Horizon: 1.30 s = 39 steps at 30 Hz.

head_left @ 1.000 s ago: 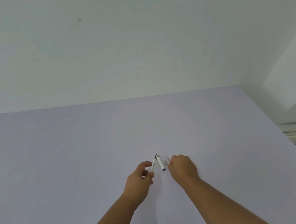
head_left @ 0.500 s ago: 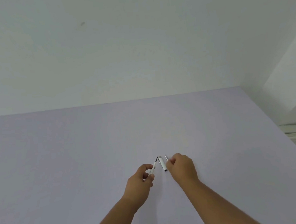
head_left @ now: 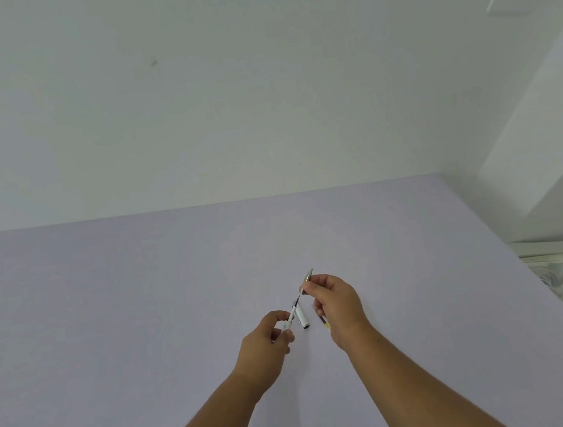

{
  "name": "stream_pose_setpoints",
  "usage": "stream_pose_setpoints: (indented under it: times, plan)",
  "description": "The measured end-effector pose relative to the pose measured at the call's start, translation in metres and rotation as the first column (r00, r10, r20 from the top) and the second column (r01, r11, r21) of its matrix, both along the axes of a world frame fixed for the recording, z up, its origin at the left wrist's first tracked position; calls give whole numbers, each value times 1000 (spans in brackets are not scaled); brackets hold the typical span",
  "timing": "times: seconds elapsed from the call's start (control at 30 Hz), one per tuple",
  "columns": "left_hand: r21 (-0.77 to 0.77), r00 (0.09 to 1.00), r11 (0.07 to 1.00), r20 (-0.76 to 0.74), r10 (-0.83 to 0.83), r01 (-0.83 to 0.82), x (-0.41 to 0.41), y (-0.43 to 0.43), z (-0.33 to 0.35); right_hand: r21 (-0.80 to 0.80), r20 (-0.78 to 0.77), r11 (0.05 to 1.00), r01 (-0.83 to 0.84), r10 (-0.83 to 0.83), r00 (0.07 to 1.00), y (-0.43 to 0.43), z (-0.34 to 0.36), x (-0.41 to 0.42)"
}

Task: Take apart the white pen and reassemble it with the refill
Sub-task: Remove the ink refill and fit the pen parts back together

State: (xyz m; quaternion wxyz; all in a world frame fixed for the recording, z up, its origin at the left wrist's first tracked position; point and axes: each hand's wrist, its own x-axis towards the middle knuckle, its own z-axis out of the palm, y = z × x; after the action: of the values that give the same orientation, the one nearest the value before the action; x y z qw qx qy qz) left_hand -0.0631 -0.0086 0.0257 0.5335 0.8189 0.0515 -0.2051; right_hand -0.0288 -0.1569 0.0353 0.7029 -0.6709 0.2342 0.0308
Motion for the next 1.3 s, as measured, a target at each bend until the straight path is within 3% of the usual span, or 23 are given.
stream_pose_setpoints:
  times: [0.67,0.93,1.2,1.3]
  plan:
    - [-10,995,996,34,94,-94,-6,-5,4,-43,34,978,-206,208,978,7,-2,-28]
    - [-24,993,995,66,94,-93,-8,-6,11,2,-48,976,-217,217,975,4,1,-23]
    - [-52,997,996,39,73,-71,-4,-6,15,160,-4,959,-232,236,972,2,0,-25]
    - [-73,996,994,29,89,-86,-4,-7,15,118,-19,963,-242,246,969,1,0,-25]
